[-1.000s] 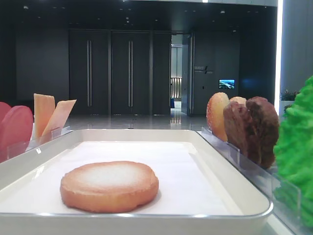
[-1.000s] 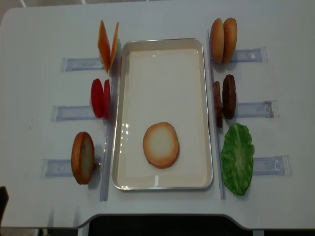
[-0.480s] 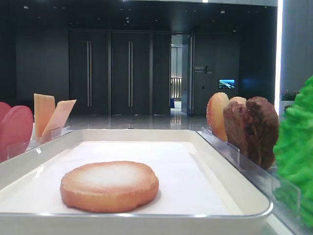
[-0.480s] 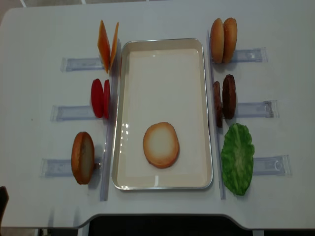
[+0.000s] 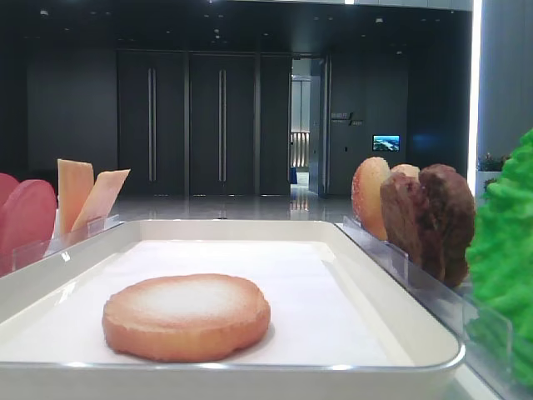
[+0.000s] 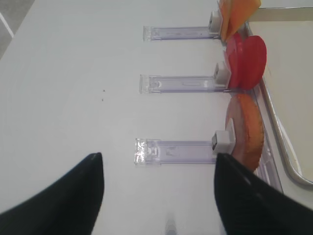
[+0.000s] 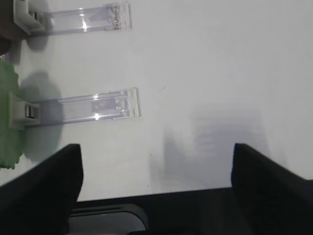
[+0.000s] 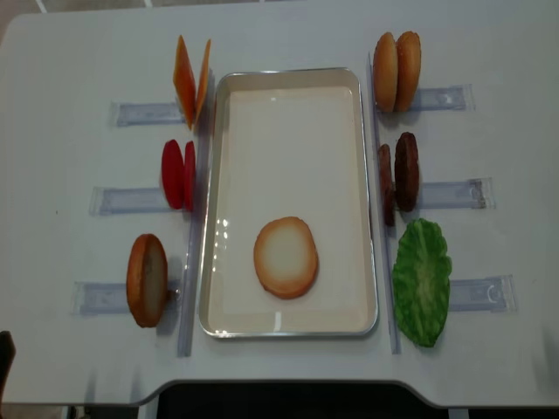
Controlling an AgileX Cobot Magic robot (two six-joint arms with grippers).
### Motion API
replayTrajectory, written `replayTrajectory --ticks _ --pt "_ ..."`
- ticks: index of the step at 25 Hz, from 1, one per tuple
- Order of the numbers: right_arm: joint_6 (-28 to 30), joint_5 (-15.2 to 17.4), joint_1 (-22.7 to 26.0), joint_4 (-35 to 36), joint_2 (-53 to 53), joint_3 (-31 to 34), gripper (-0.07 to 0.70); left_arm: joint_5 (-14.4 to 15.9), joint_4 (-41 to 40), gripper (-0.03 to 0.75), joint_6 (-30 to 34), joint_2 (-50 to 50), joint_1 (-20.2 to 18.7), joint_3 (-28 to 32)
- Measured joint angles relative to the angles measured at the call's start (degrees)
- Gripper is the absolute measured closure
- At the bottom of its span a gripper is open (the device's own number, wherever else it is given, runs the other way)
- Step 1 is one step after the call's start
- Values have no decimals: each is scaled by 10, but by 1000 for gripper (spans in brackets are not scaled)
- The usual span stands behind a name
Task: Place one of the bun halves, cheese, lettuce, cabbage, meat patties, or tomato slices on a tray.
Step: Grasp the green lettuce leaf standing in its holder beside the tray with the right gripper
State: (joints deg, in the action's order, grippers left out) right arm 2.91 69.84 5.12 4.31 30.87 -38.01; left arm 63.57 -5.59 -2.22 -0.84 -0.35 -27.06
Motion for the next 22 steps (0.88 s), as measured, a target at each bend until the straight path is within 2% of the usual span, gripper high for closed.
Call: replayTrajectory --ticks 4,11,18,22 --pt "0 1 0 9 86 -46 47 0 0 181 0 0 0 0" --pt "8 0 0 67 222 -109 47 0 0 181 0 0 0 0" --pt "24 1 -1 100 254 -112 47 0 0 181 0 0 0 0" --pt "12 1 -25 128 254 -112 47 0 0 180 0 0 0 0"
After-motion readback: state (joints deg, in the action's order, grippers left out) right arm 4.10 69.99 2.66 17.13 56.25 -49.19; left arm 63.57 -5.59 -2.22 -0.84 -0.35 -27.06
